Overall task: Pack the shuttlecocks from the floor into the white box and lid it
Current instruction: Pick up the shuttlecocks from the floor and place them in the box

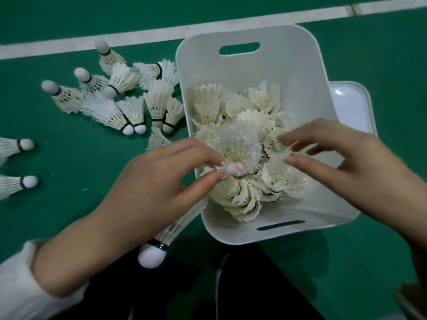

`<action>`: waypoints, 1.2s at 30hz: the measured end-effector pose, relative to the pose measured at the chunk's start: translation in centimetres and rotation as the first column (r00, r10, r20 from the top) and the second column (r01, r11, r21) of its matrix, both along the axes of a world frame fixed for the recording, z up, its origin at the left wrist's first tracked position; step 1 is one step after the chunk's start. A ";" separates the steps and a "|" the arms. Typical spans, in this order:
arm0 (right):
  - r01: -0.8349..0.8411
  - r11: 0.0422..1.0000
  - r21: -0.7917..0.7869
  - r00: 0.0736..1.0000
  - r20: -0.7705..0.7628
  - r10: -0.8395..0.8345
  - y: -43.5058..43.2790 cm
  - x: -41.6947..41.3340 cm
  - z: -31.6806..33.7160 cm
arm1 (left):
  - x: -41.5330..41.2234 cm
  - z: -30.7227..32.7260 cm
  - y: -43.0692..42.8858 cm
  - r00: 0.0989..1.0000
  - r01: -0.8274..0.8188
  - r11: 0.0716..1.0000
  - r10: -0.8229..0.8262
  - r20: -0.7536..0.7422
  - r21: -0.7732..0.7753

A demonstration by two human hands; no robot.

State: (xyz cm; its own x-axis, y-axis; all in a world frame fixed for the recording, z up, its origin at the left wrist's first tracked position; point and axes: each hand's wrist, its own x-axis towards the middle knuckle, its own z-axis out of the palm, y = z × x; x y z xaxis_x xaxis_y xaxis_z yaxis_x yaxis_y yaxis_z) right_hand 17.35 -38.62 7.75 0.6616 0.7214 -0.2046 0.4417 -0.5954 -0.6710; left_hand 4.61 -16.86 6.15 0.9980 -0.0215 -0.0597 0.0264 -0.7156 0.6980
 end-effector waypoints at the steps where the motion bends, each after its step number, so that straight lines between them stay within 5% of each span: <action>1: 0.000 0.995 0.099 0.999 -0.040 0.004 0.4 -0.3 0.6 | 0.0 0.0 0.0 1.000 0.006 1.000 -0.006 0.000 0.001; 4: -0.056 0.978 0.202 0.973 -0.208 0.099 2.1 -1.3 1.6 | 0.0 0.1 -0.3 1.000 0.024 1.000 -0.024 0.008 0.002; 9: -0.233 0.969 0.085 0.968 -0.080 0.239 3.6 -1.4 0.4 | -0.1 -0.1 0.0 0.999 -0.006 1.000 0.006 0.038 0.019; 13: -0.162 0.982 0.101 0.983 -0.068 0.170 3.2 -0.9 0.5 | -0.1 0.3 -0.1 0.998 -0.035 0.999 0.037 0.050 -0.037; 21: 0.261 0.965 -0.008 0.963 -0.066 -0.261 -1.2 1.2 0.1 | -0.2 0.7 1.0 0.978 -0.164 0.966 0.185 0.091 -0.199; 30: 0.075 0.948 -0.309 0.978 -0.165 -0.131 -0.7 0.3 -3.3 | -0.1 -0.7 0.5 0.983 -0.053 0.998 0.059 0.171 -0.040; 36: 0.087 0.972 -0.218 0.996 -0.006 -0.091 -0.8 0.4 -3.1 | 0.0 -0.9 0.4 0.973 -0.038 0.999 0.033 0.230 0.018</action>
